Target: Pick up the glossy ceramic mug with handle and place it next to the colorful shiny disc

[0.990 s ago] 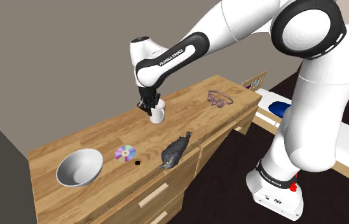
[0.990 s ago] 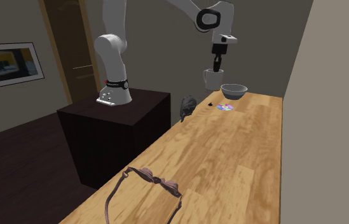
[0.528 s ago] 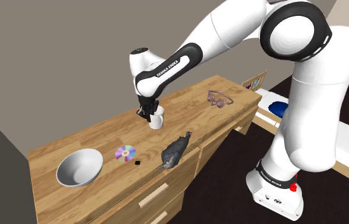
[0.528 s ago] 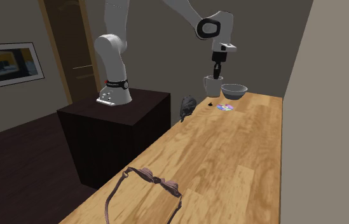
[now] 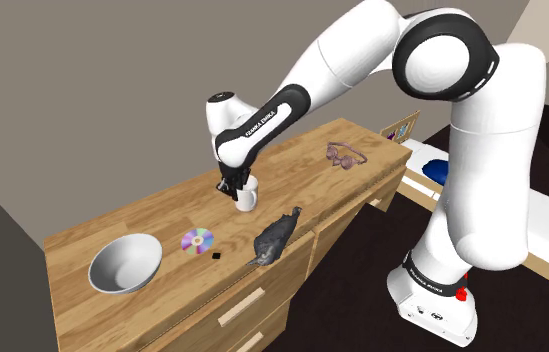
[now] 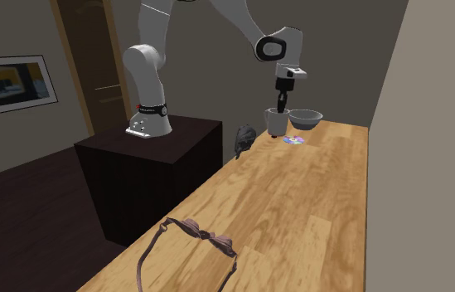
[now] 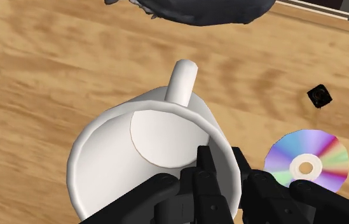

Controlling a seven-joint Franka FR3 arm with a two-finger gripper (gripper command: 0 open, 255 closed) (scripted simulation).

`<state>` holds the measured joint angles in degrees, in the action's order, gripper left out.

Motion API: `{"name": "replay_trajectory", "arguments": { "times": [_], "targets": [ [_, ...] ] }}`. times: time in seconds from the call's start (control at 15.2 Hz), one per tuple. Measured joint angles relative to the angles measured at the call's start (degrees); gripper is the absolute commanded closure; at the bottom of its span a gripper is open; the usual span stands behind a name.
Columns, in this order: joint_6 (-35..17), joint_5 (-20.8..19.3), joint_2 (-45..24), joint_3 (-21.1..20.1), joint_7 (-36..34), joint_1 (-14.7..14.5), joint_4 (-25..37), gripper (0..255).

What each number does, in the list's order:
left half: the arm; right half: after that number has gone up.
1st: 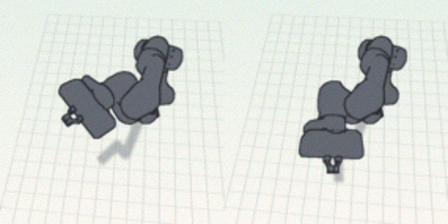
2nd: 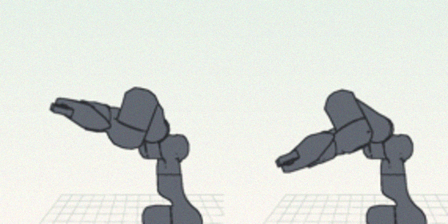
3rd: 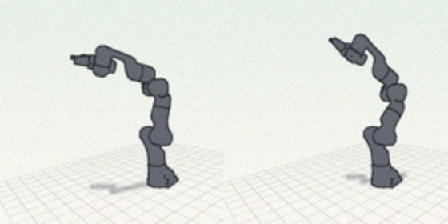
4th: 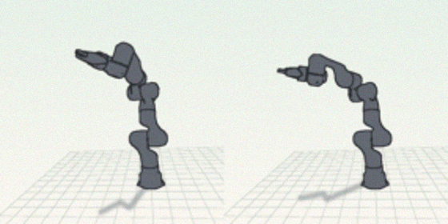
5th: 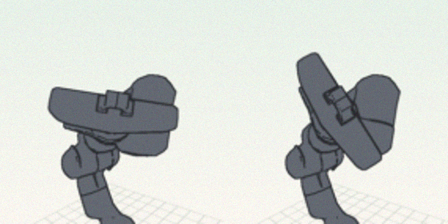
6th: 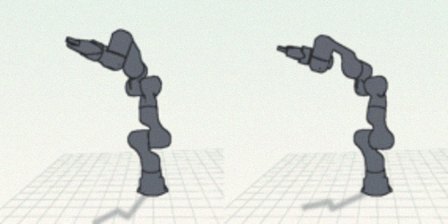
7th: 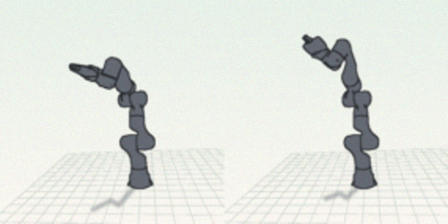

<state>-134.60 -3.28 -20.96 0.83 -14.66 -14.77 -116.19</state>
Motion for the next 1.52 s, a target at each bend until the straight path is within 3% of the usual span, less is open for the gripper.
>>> {"name": "replay_trajectory", "arguments": {
  "times": [0.99,1.45,1.52],
  "targets": [
    [-8.91,-0.34,-8.46,0.14,-0.63,-0.1,-0.46,255],
    [-9.44,-0.35,-9.32,0.15,-0.69,-0.13,-0.1,255],
    [-9.44,-0.35,-9.33,0.15,-0.69,-0.13,-0.09,0]
  ]
}}
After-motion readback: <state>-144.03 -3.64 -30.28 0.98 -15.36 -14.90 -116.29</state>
